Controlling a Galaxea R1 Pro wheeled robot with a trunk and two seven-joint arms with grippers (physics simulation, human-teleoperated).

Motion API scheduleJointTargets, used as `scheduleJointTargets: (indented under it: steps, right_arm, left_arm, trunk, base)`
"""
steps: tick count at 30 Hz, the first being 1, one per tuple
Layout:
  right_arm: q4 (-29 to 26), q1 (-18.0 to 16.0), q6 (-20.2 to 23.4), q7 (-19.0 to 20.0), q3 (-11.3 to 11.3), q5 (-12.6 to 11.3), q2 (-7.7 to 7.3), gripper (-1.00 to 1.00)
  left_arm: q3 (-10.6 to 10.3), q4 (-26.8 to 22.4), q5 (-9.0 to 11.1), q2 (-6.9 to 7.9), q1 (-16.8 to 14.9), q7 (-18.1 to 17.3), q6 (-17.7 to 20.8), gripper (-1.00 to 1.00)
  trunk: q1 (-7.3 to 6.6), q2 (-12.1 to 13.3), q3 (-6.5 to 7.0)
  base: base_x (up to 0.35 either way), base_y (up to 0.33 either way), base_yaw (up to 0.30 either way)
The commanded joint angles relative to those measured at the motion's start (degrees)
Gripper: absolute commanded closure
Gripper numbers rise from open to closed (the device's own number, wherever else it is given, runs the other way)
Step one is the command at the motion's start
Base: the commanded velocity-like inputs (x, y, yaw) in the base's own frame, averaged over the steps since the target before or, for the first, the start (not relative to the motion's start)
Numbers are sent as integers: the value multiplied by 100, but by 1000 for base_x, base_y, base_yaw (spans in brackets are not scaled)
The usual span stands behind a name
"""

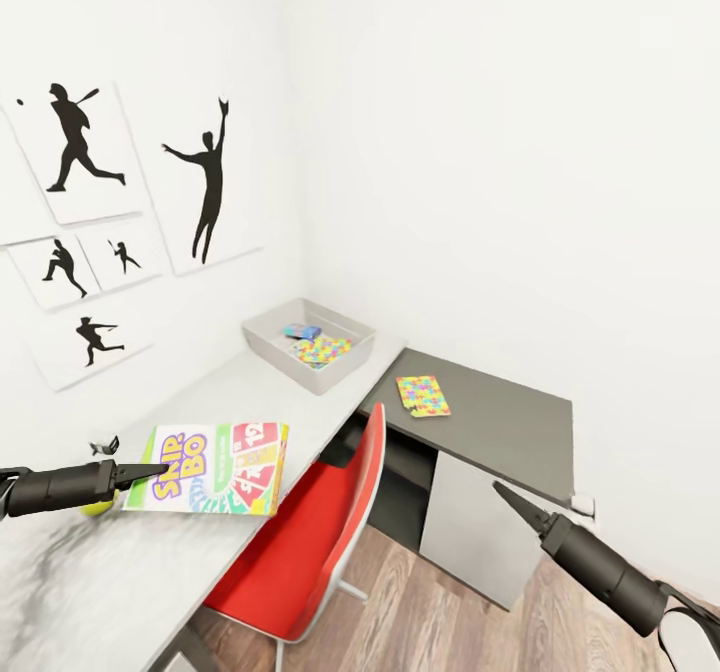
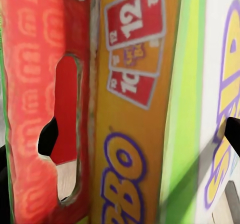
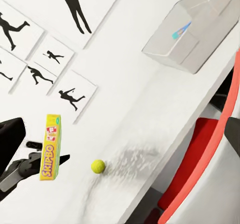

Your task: Put all the toys in the child's room - the three board games (two on the bed and one on the table), the two jigsaw puzzles on the table, and the tennis ball on the table - inside the toy box on the table in the child's room.

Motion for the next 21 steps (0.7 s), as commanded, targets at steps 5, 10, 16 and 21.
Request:
scheduleJointTargets:
  steps: [5, 10, 16, 21]
  right_arm:
    - [0, -5, -240, 390, -7, -26, -5, -100]
    - [0, -5, -356, 593, -8, -25, -3, -100]
    - [1, -5, -383, 629, -1, -18, -1, -100]
    - [3, 1, -396, 642, 1, 22, -1, -100]
  left_arm:
    - [0, -2, -2, 1, -5, -24, 59, 100]
    - [3, -2, -4, 6, -6, -24, 56, 100]
    - [6, -2, -4, 9, -5, -24, 52, 100]
    - [12, -2, -1, 9, -7, -24, 51, 100]
  trunk:
    - [4, -12, 31]
    - [4, -12, 77]
    - [4, -12, 134]
    - [4, -12, 164]
  base:
    - [0, -262, 0]
    - [13, -286, 0]
    - [158, -197, 1]
    - [199, -36, 20]
